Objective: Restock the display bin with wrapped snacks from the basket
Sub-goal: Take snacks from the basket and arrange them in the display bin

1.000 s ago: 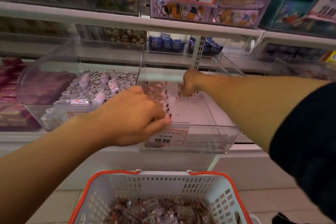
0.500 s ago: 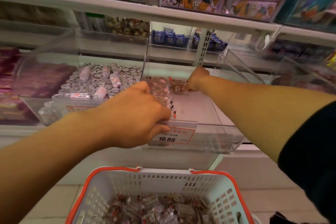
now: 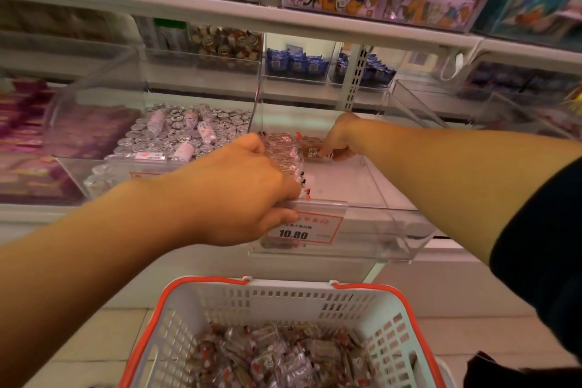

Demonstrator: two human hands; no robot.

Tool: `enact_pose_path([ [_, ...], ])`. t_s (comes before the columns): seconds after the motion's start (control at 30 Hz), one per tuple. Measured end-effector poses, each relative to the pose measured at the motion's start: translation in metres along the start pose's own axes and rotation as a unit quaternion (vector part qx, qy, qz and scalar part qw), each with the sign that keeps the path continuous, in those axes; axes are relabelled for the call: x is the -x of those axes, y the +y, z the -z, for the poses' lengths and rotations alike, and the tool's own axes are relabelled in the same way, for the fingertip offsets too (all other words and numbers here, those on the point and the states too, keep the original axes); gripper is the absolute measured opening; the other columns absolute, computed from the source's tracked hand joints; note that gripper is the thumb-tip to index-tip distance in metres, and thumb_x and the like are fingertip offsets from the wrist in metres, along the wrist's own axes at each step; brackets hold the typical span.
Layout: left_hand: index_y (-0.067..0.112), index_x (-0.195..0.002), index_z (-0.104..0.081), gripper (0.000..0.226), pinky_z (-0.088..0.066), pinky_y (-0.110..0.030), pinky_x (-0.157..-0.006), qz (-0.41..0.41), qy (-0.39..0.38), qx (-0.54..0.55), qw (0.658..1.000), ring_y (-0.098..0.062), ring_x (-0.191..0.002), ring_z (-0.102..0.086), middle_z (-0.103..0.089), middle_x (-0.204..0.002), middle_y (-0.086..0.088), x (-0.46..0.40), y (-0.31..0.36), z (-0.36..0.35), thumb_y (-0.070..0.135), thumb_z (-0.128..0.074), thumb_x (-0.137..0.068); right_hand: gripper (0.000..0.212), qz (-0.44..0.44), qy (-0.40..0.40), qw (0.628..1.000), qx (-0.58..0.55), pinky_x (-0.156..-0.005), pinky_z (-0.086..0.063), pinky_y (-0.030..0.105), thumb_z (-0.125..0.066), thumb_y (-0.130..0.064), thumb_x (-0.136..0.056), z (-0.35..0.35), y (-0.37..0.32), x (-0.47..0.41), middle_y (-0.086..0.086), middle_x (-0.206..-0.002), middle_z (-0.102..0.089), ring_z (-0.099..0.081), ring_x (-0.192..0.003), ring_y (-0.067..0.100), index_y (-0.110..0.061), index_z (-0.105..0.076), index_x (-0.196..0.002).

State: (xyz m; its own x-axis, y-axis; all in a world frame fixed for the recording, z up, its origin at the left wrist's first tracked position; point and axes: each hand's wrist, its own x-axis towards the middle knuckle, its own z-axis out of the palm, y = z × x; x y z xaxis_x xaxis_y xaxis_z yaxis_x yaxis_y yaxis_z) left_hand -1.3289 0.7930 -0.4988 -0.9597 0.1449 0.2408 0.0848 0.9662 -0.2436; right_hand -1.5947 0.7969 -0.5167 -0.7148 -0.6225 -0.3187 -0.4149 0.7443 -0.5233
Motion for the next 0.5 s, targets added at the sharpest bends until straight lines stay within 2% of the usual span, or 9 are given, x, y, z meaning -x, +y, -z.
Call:
enact_pose_path([
  [0.17,0.031,-0.087,-0.046,0.037,-0.028,-0.032,-0.09,0.019,0.018,-0.012,1.0,-0.016,-0.085,-0.056,-0.061,-0.084,0.008,0.003,0.007,0.003,0.063,-0.027,-0.089,0.053,0.04,0.03,0.997,0.06,-0.085,-0.06,0.04,-0.084,-0.004,-0.075,0.014,-0.004,0.02,0.018,-0.115,-0.062,-0.068,-0.096,0.03,0.002,-0.057,-0.12],
  [0.23,0.03,-0.092,-0.053,0.036,-0.033,-0.033,-0.09,0.034,0.034,0.014,0.999,-0.018,-0.087,-0.056,-0.061,-0.086,0.007,0.002,0.012,0.01,0.061,-0.037,-0.089,0.049,0.066,0.051,0.991,0.099,-0.077,-0.061,0.036,-0.084,-0.01,-0.076,0.02,-0.007,0.037,0.016,-0.107,-0.061,-0.068,-0.087,0.027,0.001,-0.058,-0.116],
  [0.3,0.025,-0.096,-0.06,0.037,-0.039,-0.034,-0.088,0.043,0.071,0.032,0.996,-0.019,-0.089,-0.057,-0.064,-0.09,0.005,0.004,0.015,0.018,0.056,-0.042,-0.09,0.041,0.106,0.099,0.972,0.185,-0.066,-0.055,0.03,-0.083,-0.018,-0.079,0.026,-0.013,0.06,0.01,-0.095,-0.061,-0.063,-0.078,0.022,0.0,-0.061,-0.11],
  [0.37,0.019,-0.092,-0.064,0.032,-0.044,-0.036,-0.08,0.036,0.134,0.02,0.99,-0.02,-0.084,-0.058,-0.064,-0.087,0.002,0.008,0.019,0.022,0.047,-0.047,-0.092,0.035,0.192,0.177,0.938,0.227,-0.074,-0.055,0.034,-0.08,-0.017,-0.081,0.031,-0.011,0.087,0.009,-0.096,-0.066,-0.062,-0.083,0.023,-0.002,-0.066,-0.109],
  [0.4,0.016,-0.085,-0.064,0.028,-0.043,-0.036,-0.071,0.026,0.176,0.011,0.984,-0.021,-0.076,-0.056,-0.063,-0.08,0.0,0.011,0.024,0.023,0.04,-0.051,-0.093,0.029,0.245,0.219,0.924,0.193,-0.078,-0.057,0.038,-0.078,-0.017,-0.082,0.03,-0.005,0.106,0.007,-0.095,-0.069,-0.065,-0.085,0.023,-0.006,-0.068,-0.107],
  [0.43,0.015,-0.077,-0.062,0.025,-0.041,-0.034,-0.063,0.014,0.219,0.012,0.976,-0.021,-0.067,-0.052,-0.059,-0.072,-0.001,0.017,0.03,0.021,0.034,-0.055,-0.092,0.019,0.303,0.276,0.902,0.133,-0.076,-0.057,0.037,-0.075,-0.018,-0.084,0.024,0.007,0.131,0.0,-0.089,-0.069,-0.065,-0.082,0.019,-0.014,-0.07,-0.102],
  [0.5,0.015,-0.064,-0.056,0.028,-0.036,-0.03,-0.052,0.004,0.261,0.039,0.965,-0.021,-0.055,-0.046,-0.054,-0.061,0.0,0.03,0.046,0.008,0.026,-0.06,-0.089,0.003,0.42,0.405,0.812,-0.01,-0.061,-0.049,0.019,-0.068,-0.026,-0.088,-0.007,0.046,0.178,-0.017,-0.068,-0.057,-0.057,-0.064,0.002,-0.028,-0.065,-0.086],
])
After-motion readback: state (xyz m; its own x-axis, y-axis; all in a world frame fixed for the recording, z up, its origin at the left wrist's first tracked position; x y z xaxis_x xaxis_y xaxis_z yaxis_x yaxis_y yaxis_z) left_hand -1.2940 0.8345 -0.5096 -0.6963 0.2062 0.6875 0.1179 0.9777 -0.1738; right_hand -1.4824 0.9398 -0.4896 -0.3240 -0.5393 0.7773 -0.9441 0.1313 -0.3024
